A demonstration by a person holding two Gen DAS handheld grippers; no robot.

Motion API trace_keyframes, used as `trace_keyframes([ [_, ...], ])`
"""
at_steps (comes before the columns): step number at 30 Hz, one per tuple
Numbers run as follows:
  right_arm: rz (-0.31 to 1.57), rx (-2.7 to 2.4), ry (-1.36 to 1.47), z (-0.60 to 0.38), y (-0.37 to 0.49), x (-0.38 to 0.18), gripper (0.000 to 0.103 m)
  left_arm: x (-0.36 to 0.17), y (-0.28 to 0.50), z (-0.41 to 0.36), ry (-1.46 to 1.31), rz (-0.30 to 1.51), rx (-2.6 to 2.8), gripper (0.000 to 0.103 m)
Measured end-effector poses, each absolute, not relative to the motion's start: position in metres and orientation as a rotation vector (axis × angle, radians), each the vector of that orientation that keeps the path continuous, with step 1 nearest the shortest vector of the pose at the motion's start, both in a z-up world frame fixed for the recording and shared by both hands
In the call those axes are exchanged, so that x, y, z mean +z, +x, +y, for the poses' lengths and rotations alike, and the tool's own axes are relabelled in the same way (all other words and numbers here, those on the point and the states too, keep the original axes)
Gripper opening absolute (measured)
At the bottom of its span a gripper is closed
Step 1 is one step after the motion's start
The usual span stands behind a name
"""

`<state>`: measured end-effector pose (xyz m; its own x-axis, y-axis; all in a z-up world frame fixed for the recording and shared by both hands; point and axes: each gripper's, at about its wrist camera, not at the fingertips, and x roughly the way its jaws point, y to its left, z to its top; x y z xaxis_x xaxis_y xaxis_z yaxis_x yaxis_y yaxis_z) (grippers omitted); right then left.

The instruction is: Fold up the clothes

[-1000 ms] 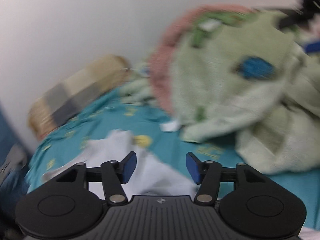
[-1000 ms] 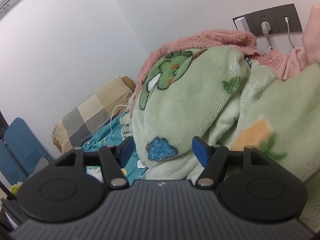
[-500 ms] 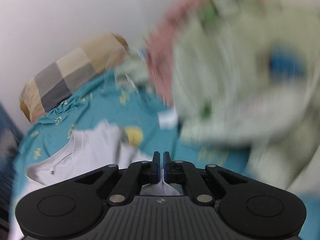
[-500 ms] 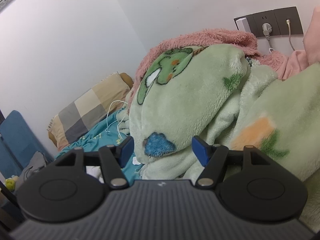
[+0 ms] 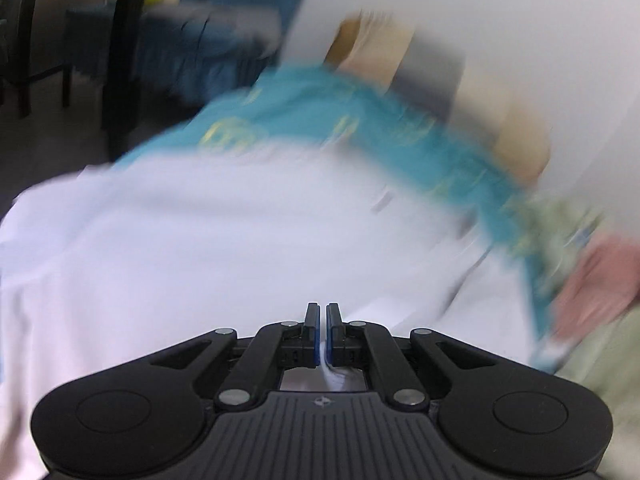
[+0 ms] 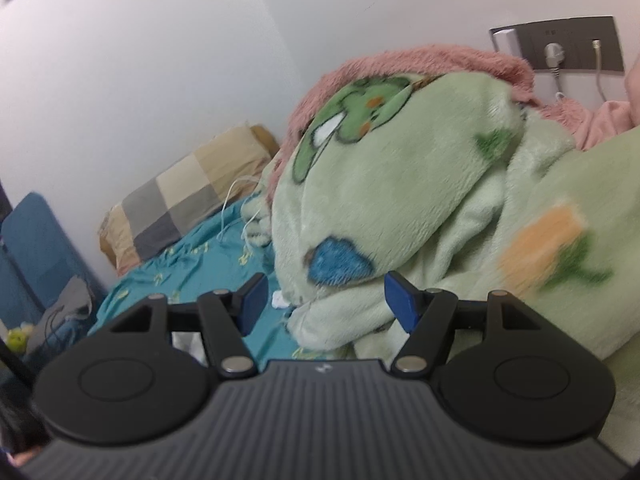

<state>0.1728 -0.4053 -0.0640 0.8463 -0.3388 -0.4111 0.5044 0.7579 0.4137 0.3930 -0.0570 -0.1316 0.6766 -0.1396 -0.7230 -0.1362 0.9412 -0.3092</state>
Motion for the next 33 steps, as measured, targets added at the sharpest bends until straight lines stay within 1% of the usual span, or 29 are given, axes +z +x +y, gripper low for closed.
trace_keyframes([
  [2,0.348,-0.415,0.539,-0.400,0.179,-0.067,0.067,-0.135,0.382,-0.054,-0.277,0.826,-0.003,0.003],
  [5,0.406,-0.303,0.559,-0.390,0.191,-0.075,0.068,-0.115,0.360,-0.061,-0.165,0.798,-0.065,0.007],
  [9,0.496,-0.152,0.597,-0.374,0.209,-0.092,0.067,-0.072,0.310,-0.074,-0.063,0.770,-0.131,0.016],
  [10,0.514,-0.111,0.615,-0.369,0.214,-0.097,0.067,-0.060,0.295,-0.074,-0.048,0.763,-0.150,0.020],
  [12,0.547,-0.031,0.659,-0.362,0.225,-0.105,0.065,-0.042,0.254,-0.075,-0.037,0.739,-0.186,0.023],
  [13,0.558,0.000,0.671,-0.358,0.231,-0.108,0.061,-0.033,0.234,-0.076,-0.031,0.728,-0.205,0.028],
  [14,0.565,0.027,0.678,-0.353,0.237,-0.110,0.061,-0.026,0.215,-0.075,-0.035,0.703,-0.223,0.035],
  [16,0.577,0.073,0.690,-0.346,0.252,-0.112,0.061,-0.026,0.192,-0.071,-0.028,0.662,-0.242,0.039],
  [19,0.595,0.122,0.682,-0.335,0.275,-0.111,0.061,-0.032,0.187,-0.061,-0.058,0.685,-0.232,0.039],
  [22,0.591,0.169,0.567,-0.320,0.307,-0.105,0.061,-0.038,0.202,-0.047,-0.120,0.686,-0.261,0.040],
  [24,0.599,0.190,0.519,-0.314,0.338,-0.110,0.061,-0.042,0.209,-0.039,-0.128,0.662,-0.267,0.042],
  [25,0.620,0.182,0.493,-0.312,0.354,-0.115,0.061,-0.043,0.211,-0.036,-0.121,0.641,-0.266,0.044],
  [29,0.713,0.150,0.394,-0.303,0.416,-0.137,0.061,-0.056,0.214,-0.024,-0.071,0.607,-0.240,0.044],
  [33,0.799,0.239,0.403,-0.299,0.423,-0.150,0.059,-0.064,0.224,-0.017,-0.113,0.618,-0.251,0.044],
])
